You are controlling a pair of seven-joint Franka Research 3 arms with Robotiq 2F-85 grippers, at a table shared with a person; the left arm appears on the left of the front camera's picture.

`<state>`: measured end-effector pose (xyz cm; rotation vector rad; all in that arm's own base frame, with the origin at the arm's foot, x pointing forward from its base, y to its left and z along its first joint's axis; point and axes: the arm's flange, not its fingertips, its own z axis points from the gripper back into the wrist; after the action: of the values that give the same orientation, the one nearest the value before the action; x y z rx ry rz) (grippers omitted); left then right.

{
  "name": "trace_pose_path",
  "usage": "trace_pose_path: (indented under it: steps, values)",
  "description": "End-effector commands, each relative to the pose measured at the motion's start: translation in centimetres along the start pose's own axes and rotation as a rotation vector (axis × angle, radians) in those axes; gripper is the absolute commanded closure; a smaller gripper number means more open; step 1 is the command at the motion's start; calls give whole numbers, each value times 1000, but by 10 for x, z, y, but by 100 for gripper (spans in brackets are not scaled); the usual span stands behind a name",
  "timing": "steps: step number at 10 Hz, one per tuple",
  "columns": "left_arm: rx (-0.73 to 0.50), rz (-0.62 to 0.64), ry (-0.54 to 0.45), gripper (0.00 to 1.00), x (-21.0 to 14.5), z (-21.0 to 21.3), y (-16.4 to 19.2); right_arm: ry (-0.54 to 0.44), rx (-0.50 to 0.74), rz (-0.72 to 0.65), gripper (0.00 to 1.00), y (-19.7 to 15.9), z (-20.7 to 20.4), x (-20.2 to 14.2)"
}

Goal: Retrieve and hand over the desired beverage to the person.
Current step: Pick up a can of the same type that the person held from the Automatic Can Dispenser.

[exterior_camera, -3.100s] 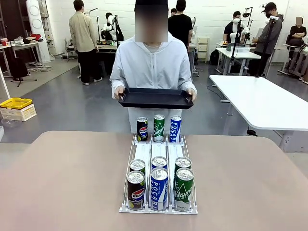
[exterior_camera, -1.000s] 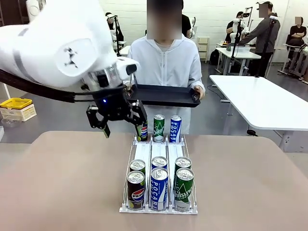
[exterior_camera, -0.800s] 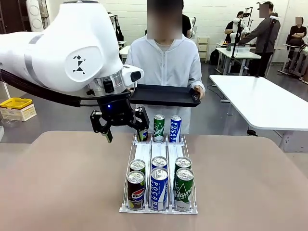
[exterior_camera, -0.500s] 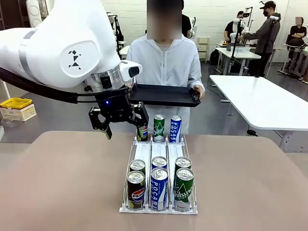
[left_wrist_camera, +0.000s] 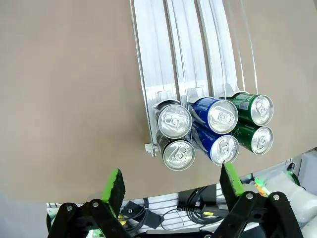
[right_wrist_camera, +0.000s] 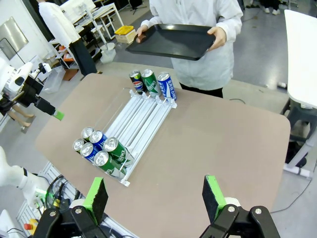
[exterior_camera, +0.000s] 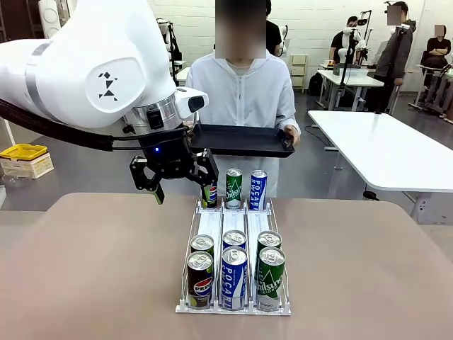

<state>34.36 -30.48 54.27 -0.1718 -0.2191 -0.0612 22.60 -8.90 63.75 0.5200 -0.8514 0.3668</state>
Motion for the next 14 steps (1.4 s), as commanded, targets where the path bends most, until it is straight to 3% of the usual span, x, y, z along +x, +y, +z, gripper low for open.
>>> trace_pose_path:
  steps: [1, 5, 14]
  values:
    - [0, 0, 0, 0, 0, 0, 0, -1, 1, -4, 0, -1, -1, 0]
    - [127, -73, 34, 0, -24, -38, -45, -1, 1, -4, 0, -1, -1, 0]
    - [171, 174, 174, 0, -26, -89, -107, -1, 1, -4, 0, -1, -1, 0]
